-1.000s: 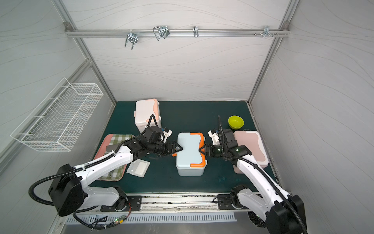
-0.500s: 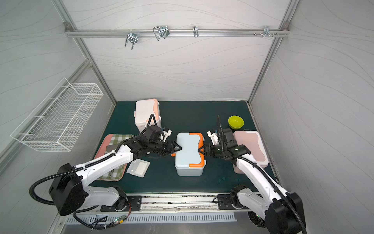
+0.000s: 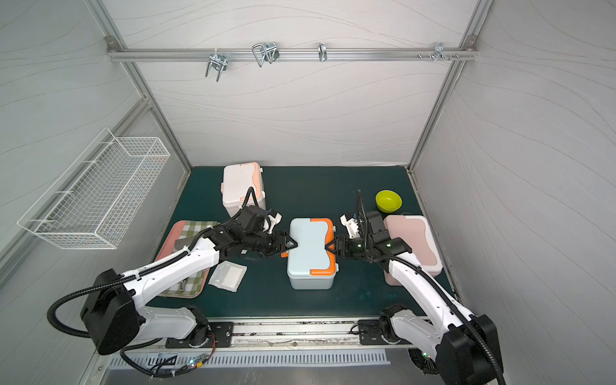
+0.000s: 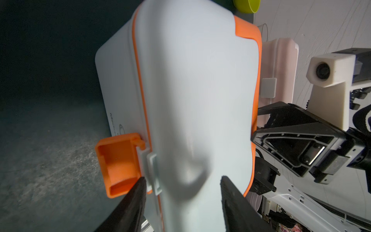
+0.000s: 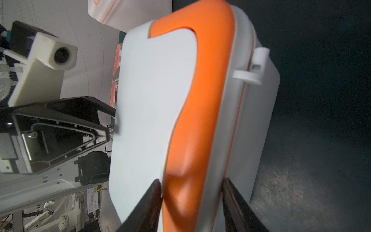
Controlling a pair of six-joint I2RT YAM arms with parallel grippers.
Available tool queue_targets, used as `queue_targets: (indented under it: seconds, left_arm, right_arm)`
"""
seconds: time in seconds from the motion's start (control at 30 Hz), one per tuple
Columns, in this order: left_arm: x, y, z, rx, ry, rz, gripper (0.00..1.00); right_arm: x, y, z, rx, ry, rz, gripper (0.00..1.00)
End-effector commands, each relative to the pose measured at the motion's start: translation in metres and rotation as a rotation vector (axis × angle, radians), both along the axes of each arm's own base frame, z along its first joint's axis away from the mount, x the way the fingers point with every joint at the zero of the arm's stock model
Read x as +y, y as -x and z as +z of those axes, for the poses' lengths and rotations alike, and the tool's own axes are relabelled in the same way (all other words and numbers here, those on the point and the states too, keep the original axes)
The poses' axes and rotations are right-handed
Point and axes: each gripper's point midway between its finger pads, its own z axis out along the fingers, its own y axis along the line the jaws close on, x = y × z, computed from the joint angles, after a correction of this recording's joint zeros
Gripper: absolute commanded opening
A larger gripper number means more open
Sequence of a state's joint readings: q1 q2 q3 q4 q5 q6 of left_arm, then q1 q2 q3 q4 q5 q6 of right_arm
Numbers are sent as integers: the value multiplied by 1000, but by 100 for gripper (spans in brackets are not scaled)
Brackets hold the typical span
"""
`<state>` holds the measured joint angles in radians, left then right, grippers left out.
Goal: Open first aid kits and take out gauze
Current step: Open the lid of the first aid kit.
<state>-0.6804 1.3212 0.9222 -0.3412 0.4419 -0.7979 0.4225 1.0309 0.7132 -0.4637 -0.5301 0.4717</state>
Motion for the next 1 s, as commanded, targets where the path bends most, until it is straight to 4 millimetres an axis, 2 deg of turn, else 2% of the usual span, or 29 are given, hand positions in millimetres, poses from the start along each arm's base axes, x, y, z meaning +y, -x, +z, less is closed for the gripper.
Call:
queue_targets:
  seconds: [0.0, 0.23, 0.5, 0.97]
  left_arm:
    - [-11, -11, 35, -101, 61, -21, 59]
    - [-8, -12, 33, -105, 40, -17, 58]
    - [-23, -8, 36, -72, 122, -57, 69]
    - [-23, -8, 74, -59, 373, -68, 70]
  right_arm:
    - [3, 13, -11, 50, 11, 44, 49]
    - [3, 14, -12, 53, 15, 43, 49]
    - [8, 15, -11, 56, 3, 59, 52]
    - [29, 15, -5, 50, -7, 97, 55]
